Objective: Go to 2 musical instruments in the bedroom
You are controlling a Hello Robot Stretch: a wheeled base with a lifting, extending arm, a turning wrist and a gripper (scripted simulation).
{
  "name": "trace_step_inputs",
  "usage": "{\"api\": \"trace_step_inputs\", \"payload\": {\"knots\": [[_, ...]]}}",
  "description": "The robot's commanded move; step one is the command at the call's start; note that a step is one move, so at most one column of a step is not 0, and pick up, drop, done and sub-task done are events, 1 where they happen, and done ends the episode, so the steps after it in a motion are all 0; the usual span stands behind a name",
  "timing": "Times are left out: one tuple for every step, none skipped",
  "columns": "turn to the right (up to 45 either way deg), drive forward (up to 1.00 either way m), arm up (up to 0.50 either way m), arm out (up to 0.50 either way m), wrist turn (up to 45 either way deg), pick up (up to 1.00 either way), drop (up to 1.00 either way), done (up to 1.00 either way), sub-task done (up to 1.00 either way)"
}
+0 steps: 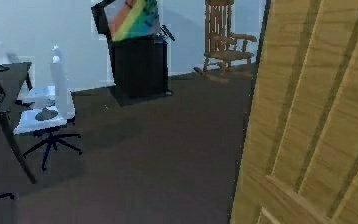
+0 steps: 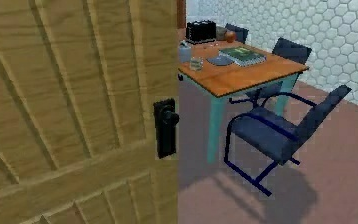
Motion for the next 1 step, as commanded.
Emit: {"api": "trace_step_inputs", "payload": {"knots": [[0.0,0.35,0.00,0.00,0.0,0.00,0.00,0.00,0.00]]}}
